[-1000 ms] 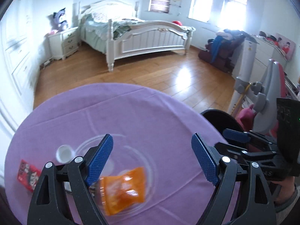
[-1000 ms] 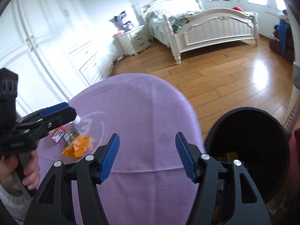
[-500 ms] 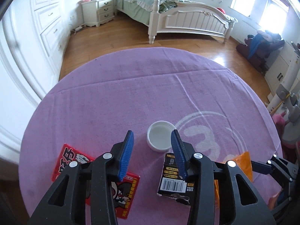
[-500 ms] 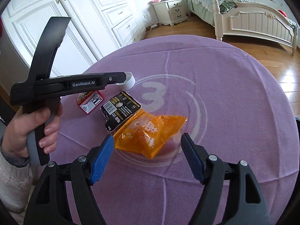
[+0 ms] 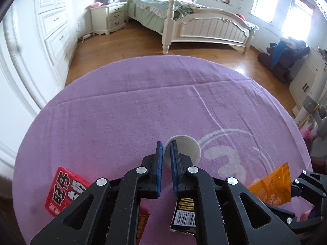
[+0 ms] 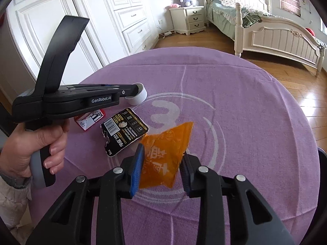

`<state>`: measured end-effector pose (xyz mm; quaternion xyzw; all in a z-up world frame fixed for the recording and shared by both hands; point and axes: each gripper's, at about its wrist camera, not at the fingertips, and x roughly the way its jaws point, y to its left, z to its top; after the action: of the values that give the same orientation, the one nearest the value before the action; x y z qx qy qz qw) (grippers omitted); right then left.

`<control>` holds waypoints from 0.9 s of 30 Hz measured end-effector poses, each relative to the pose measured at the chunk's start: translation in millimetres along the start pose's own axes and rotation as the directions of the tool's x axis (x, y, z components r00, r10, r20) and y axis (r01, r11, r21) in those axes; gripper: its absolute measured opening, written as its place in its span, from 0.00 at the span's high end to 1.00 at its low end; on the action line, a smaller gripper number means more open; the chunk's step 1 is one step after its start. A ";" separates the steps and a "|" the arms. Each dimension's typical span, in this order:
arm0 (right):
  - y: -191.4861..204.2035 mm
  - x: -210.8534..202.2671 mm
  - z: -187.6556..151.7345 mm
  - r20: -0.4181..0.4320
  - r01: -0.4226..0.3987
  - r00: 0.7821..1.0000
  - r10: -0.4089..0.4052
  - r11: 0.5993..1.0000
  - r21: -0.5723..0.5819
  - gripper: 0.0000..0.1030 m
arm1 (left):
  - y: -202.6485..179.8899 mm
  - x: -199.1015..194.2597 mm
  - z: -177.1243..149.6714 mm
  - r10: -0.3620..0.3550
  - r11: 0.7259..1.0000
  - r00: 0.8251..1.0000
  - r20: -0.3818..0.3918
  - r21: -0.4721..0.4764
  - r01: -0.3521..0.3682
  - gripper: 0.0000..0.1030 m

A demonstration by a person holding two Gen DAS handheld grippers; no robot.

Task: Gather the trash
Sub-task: 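Grasp the white cup with the left tool while the right tool grasps the orange packet, then carry the cup and orange packet over the black bin and open both tools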

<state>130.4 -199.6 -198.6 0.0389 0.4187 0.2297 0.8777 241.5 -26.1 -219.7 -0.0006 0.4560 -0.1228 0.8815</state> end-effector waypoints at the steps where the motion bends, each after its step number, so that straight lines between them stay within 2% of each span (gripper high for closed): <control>1: -3.3 -5.3 -0.1 0.018 -0.003 1.000 0.003 1.000 0.003 0.70 | -0.6 -1.6 -0.4 -0.010 1.000 1.000 0.009 -0.005 0.010 0.92; 7: -42.1 -41.2 -2.1 0.125 0.006 0.992 -0.019 0.995 0.103 0.71 | -31.1 -26.3 5.8 -0.055 0.998 0.996 0.076 0.029 0.053 0.92; 13: -101.9 -84.8 -16.4 0.220 0.071 0.967 -0.125 0.968 0.241 0.71 | -110.0 -47.6 14.8 -0.162 0.980 0.980 0.111 0.133 0.147 0.92; 18: -153.8 -114.5 -37.3 0.243 0.134 0.943 -0.227 0.928 0.346 0.71 | -198.4 -42.7 11.0 -0.276 0.937 0.957 0.086 0.246 0.248 0.92; 22: -192.0 -131.8 -53.8 0.235 0.194 0.921 -0.310 0.889 0.414 0.70 | -265.6 -30.7 3.8 -0.346 0.891 0.937 0.053 0.330 0.310 0.92; 27: -230.8 -139.7 -77.6 0.211 0.225 0.906 -0.368 0.839 0.496 0.70 | -323.4 -9.7 -5.9 -0.405 0.852 0.914 -0.003 0.363 0.378 0.92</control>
<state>81.6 -475.8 -208.7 0.2141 0.3248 -0.0250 0.9209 161.6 -337.0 -178.8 0.0614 0.3838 -0.3801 0.8393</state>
